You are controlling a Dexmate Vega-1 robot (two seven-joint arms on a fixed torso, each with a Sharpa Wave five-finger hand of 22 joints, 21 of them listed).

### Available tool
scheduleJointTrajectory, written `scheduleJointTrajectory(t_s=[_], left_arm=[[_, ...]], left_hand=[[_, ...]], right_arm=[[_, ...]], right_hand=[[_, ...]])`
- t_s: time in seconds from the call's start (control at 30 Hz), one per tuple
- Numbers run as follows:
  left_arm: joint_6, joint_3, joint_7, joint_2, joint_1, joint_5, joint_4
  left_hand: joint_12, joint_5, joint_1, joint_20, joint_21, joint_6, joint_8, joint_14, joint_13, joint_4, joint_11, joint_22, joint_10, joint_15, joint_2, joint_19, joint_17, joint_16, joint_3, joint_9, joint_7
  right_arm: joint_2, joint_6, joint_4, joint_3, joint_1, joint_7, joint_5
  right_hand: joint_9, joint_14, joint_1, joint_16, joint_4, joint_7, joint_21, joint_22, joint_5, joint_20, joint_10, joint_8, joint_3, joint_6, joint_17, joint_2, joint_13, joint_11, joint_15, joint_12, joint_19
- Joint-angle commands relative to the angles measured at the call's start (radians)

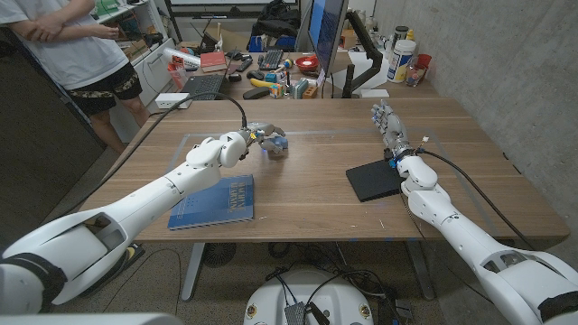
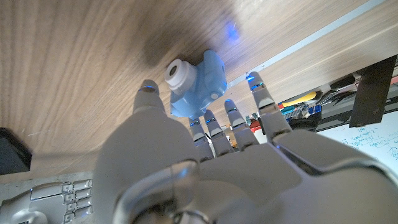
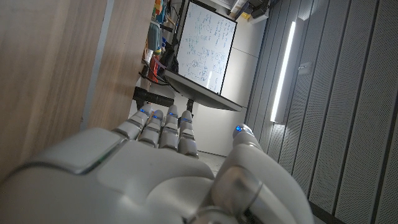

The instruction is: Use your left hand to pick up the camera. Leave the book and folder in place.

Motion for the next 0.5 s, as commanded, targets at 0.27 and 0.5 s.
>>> scheduleJointTrajectory(t_s=[0.27,0.5], left_arm=[[-0.01,-0.007,0.047,-0.003,0.016,-0.024,0.006],[-0.007,-0.008,0.059,-0.005,0.018,-0.026,0.011]], left_hand=[[0.015,-0.015,0.088,-0.009,0.017,0.041,0.011,0.054,0.008,-0.023,0.003,-0.002,0.045,-0.058,0.017,0.092,0.005,0.012,0.025,0.003,-0.002],[0.016,-0.028,0.116,-0.007,0.024,0.056,0.015,0.074,0.011,-0.024,0.002,-0.004,0.056,-0.056,0.023,0.137,0.007,0.016,0.033,0.003,0.004]], right_arm=[[0.005,0.003,0.021,0.0,0.007,0.016,0.006],[0.011,0.006,0.037,-0.003,0.016,0.021,0.005]], right_hand=[[0.003,0.002,-0.005,0.004,0.001,-0.005,0.001,0.005,0.006,0.003,-0.001,-0.002,-0.002,0.0,0.003,-0.001,0.006,-0.002,0.001,0.001,0.002],[0.003,0.002,-0.005,0.004,0.001,-0.007,0.001,0.005,0.006,0.002,-0.002,-0.001,-0.003,0.002,0.003,0.0,0.006,-0.004,0.0,0.001,0.003]])
